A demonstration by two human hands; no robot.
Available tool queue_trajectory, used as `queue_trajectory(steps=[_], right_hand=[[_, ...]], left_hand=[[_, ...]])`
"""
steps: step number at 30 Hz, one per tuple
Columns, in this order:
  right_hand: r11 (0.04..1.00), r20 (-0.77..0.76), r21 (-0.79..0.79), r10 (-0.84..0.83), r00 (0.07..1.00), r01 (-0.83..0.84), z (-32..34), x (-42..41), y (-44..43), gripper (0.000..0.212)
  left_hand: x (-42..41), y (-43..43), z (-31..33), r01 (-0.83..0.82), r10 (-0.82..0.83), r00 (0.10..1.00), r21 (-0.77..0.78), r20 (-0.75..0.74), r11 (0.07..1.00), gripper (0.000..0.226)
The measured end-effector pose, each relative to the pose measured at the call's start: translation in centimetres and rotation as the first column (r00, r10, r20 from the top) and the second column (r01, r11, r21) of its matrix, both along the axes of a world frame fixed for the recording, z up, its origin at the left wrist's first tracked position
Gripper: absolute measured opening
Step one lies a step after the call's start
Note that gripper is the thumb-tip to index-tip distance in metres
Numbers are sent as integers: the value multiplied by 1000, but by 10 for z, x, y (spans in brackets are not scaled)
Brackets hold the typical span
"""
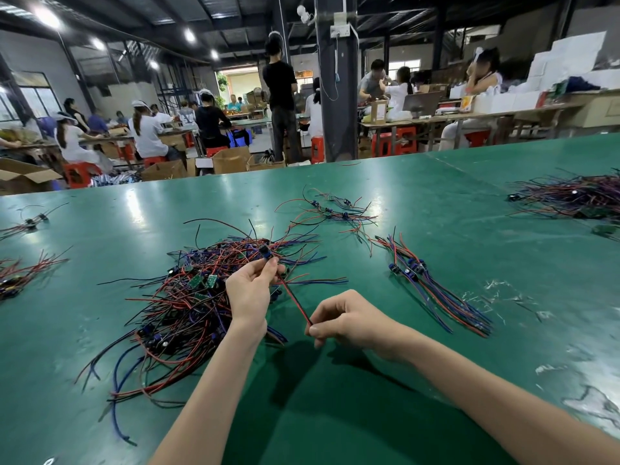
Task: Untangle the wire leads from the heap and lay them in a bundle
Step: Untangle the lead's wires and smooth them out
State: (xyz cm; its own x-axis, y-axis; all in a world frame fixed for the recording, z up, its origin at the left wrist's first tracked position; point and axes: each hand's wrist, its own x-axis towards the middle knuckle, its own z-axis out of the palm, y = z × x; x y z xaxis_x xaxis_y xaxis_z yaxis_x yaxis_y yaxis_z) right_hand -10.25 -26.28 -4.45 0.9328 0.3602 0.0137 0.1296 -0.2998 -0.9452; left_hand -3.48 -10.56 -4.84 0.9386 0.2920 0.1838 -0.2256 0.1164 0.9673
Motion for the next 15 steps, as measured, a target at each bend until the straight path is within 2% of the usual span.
queue_trajectory(steps=[3,5,8,15], right_hand=[[995,-259,47,-69,963,83,1,3,-2,17],[993,-342,38,-94,935,114,2,3,-4,14],[993,-365,34,-92,927,112,5,4,-8,14],[999,-335,19,47,941,-43,2,3,-9,13]], left_hand=[[-2,-1,0,1,-1,1000,0,4,1000,7],[-3,-3,0,9,-9,1000,13,4,1000,8],[-3,-4,1,14,-14,1000,8,5,1000,8],[-7,-8,0,50,-50,998,-17,-27,999,8]])
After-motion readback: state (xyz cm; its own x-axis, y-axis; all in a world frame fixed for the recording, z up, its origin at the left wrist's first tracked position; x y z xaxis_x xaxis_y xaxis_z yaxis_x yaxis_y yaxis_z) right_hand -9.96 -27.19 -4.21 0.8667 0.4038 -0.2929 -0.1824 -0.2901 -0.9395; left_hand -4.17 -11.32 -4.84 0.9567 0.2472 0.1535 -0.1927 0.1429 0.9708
